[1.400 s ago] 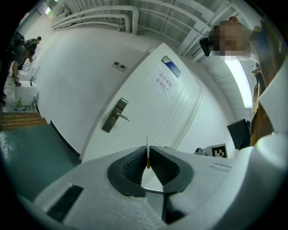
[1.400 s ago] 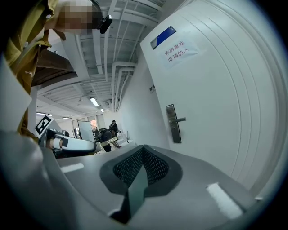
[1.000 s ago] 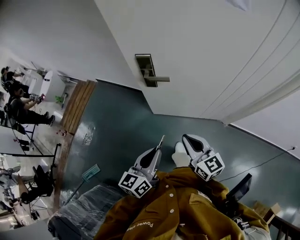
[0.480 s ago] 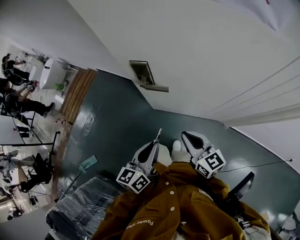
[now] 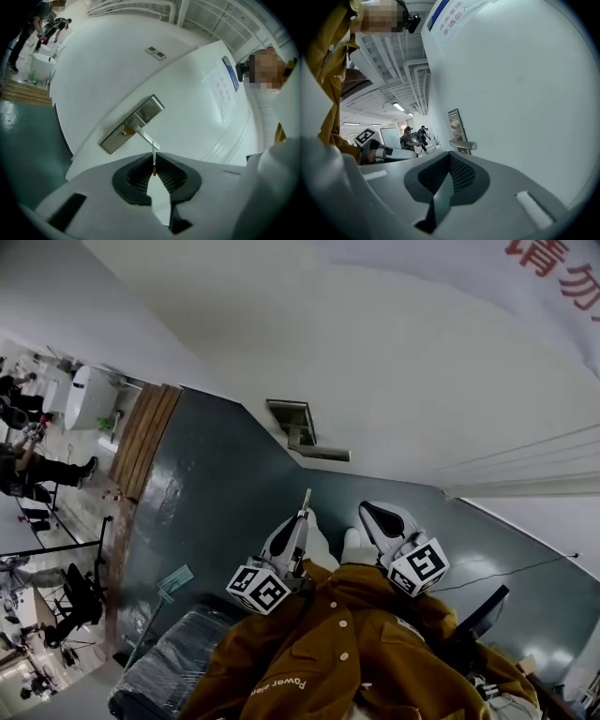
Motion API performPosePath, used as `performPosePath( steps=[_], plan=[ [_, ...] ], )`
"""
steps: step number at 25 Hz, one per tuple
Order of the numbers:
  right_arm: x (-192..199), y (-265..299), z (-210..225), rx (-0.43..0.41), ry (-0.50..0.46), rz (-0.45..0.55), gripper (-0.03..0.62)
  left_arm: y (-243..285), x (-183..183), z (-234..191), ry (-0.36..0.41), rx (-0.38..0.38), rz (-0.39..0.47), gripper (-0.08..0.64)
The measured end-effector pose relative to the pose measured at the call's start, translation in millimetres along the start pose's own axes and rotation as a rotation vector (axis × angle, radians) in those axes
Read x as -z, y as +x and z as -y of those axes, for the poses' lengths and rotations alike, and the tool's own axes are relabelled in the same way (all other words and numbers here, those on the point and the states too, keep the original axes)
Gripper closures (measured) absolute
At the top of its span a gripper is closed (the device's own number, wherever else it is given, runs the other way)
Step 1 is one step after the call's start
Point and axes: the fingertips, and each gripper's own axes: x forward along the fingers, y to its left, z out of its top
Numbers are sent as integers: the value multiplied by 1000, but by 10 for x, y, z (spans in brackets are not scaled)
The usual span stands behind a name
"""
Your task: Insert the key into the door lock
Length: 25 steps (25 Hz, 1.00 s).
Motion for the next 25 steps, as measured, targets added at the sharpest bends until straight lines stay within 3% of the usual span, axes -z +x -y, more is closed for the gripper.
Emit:
performPosePath(
  steps=[5, 12, 16, 19, 25],
  plan=[
    [-172, 432, 19, 53, -8, -2, 584, 200, -352, -450, -109, 23, -17, 535],
    [-314, 691, 48, 87, -52, -11, 584, 480, -355, -953, -326, 41, -39, 535],
    [-359, 702, 120, 74, -61, -16, 584, 556, -208, -1139, -447, -48, -57, 535],
    [-419, 710, 158, 64, -61, -8, 584, 731, -211, -1069, -568, 9, -11, 535],
    [-463, 719, 228, 48, -64, 0, 584, 1007, -302, -1089, -659, 71, 58, 535]
  ],
)
